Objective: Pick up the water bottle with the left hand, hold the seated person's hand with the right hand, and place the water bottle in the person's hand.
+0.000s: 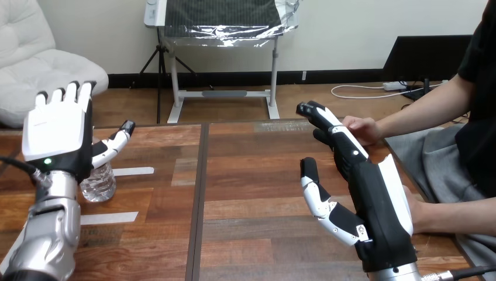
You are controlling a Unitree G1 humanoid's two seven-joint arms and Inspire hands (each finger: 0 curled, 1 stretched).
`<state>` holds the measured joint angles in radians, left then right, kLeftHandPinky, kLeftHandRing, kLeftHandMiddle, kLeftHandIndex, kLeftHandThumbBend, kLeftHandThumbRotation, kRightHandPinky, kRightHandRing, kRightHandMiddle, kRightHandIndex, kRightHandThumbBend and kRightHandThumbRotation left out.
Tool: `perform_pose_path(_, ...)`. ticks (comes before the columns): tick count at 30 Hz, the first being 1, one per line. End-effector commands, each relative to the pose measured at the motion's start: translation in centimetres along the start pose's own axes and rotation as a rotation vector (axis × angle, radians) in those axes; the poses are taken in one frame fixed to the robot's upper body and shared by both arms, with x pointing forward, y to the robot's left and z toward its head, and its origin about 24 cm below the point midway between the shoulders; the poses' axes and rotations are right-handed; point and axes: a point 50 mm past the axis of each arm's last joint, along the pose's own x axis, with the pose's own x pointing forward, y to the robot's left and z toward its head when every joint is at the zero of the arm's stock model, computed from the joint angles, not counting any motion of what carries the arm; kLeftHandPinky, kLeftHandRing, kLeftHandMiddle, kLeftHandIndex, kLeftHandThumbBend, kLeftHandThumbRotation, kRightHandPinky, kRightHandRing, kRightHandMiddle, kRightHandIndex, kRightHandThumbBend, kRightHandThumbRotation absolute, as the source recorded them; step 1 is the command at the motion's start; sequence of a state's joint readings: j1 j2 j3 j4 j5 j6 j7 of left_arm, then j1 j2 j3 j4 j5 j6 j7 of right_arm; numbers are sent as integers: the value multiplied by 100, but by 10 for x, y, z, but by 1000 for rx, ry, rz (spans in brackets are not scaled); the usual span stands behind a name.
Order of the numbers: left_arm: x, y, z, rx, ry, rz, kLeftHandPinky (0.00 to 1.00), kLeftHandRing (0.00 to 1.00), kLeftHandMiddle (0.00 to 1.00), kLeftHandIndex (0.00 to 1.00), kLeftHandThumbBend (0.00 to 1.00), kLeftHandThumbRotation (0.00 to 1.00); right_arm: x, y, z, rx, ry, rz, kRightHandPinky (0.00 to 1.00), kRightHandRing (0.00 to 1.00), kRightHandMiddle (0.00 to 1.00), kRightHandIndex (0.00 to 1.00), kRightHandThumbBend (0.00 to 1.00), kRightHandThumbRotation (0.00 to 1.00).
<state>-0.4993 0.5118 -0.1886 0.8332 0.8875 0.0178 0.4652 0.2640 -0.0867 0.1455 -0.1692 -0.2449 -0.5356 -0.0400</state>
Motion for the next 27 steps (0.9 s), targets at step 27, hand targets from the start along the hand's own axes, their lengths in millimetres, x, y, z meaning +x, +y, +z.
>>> perform_pose_path(27,30,13,3,18,40,-20,100,99,99,97,49,100,16,-5,8,-34,-73,0,86,90,91,82,4,0)
